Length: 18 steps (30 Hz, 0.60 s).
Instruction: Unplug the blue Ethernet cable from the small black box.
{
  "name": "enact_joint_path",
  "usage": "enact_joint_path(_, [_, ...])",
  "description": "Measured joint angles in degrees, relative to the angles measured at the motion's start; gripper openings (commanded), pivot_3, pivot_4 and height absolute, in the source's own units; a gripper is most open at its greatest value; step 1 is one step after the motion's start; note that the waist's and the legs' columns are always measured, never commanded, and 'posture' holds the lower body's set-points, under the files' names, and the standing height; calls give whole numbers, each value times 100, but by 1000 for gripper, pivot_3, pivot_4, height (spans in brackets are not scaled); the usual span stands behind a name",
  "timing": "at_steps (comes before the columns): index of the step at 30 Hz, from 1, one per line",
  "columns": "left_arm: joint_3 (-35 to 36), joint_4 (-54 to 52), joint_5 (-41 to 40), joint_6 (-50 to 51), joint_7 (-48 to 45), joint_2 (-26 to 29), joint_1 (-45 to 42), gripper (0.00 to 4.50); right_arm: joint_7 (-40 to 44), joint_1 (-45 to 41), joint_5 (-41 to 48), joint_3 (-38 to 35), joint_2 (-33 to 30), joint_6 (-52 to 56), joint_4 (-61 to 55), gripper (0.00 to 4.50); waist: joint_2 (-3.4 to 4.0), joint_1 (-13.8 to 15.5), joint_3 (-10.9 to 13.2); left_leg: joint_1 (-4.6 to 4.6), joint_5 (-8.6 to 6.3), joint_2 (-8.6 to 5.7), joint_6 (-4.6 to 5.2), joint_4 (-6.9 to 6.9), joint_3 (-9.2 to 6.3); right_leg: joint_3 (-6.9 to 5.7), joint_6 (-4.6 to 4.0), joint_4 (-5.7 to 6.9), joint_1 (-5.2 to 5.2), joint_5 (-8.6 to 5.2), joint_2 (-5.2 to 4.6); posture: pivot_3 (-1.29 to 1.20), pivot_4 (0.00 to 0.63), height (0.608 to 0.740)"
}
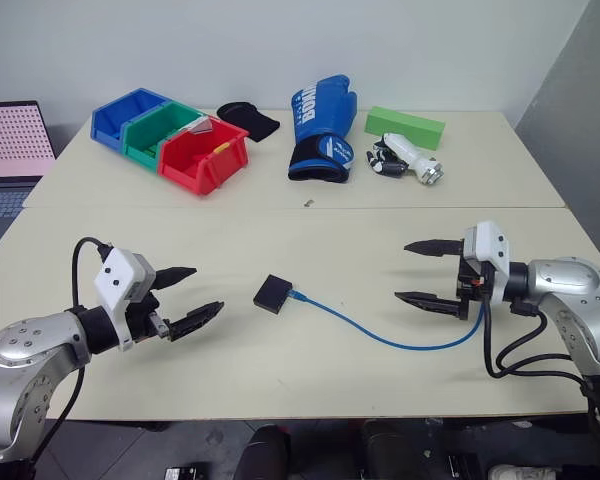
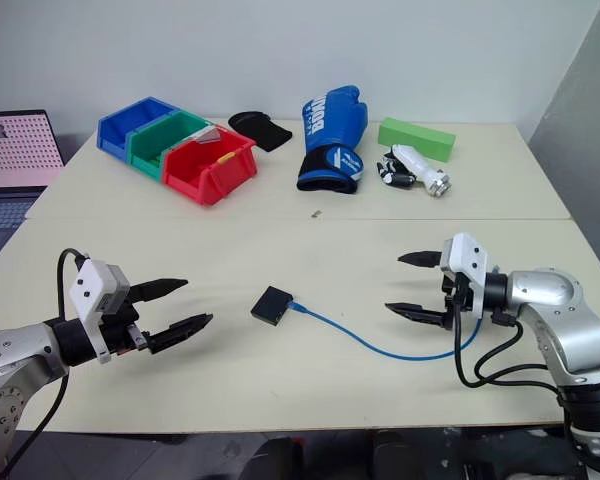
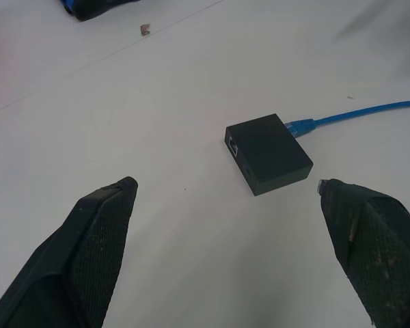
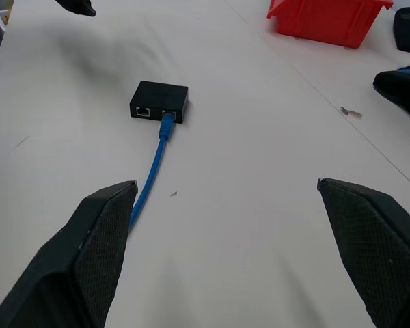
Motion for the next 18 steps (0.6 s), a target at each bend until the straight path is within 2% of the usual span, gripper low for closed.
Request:
enact_joint_path(12, [-24,-166,9,153,133,-41,55,4500,-65,0,-152,77,74,-7,-2,4487,0,0,0,0,0,0,0,0,0,1,0,0,0,0,0,0,150,740])
enact_joint_path(18, [-176,-171,155,-92,-13,-110,118,4500,-298,-23,-400,395,497,-16,-16,4487,0,-3,0,1,0,3,0,0,0,1,0,0,-1,0,0,0,150,740])
